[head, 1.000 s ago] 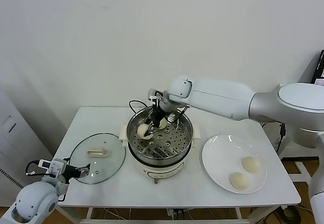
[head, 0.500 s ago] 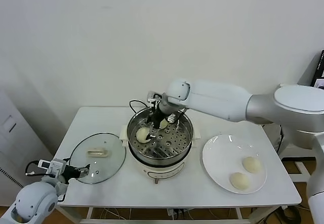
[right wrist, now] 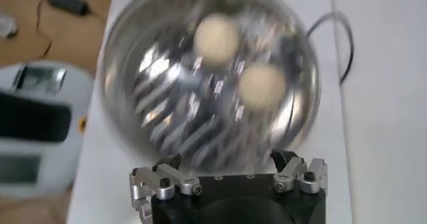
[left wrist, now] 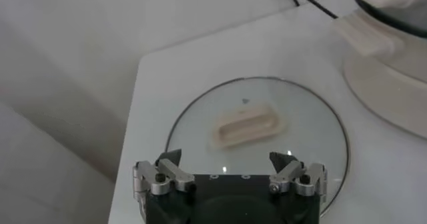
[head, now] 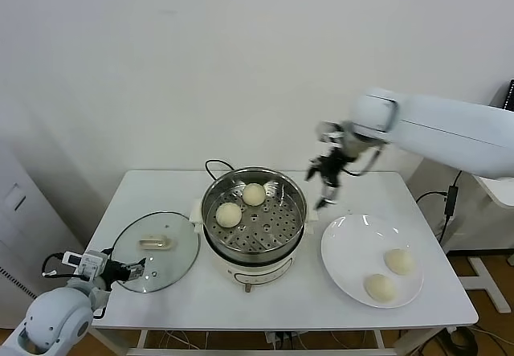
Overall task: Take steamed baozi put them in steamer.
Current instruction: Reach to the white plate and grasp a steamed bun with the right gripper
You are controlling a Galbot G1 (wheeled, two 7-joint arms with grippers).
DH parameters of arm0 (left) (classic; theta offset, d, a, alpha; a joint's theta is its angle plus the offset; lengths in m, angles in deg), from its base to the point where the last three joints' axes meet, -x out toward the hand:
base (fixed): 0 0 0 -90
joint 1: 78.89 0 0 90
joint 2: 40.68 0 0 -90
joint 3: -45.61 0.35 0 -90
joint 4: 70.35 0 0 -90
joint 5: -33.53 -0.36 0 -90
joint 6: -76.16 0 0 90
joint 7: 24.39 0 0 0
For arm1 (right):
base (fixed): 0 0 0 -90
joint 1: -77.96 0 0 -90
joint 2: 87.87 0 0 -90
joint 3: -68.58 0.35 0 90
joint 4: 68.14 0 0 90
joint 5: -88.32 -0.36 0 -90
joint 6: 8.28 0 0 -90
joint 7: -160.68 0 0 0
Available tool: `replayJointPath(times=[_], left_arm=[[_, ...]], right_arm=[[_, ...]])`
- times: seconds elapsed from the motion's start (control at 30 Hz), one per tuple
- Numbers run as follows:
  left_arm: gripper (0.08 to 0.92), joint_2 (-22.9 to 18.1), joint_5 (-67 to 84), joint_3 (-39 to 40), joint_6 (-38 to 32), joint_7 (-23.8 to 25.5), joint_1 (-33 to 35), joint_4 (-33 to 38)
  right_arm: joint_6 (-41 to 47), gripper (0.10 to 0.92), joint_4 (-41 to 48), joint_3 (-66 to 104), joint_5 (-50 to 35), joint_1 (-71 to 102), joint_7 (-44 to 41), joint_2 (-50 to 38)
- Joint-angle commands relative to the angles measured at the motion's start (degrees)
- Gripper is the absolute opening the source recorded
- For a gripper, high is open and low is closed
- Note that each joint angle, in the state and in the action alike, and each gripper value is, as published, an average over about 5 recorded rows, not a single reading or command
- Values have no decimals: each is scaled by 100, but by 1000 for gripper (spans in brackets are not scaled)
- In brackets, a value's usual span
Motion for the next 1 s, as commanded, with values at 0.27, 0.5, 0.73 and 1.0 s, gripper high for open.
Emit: replayJointPath(times=[0.27, 0.5, 0.73, 1.0], left_arm=[[823, -13, -8, -14, 127, 1, 32, 75], [823, -17, -9, -25, 124, 3, 32, 53], [823, -23, -11, -25, 128, 2, 35, 54], [823, 0, -23, -16, 131, 3, 43, 48]], right_arm=[[-685, 823, -648, 692, 1595, 1481, -694, -1951], [-836, 823, -209, 1563, 2058, 2632, -643, -1739], [-934, 823, 279, 2172, 2569, 3531, -603, -1511], [-986, 823, 650, 2762, 2848, 4160, -421, -1282]])
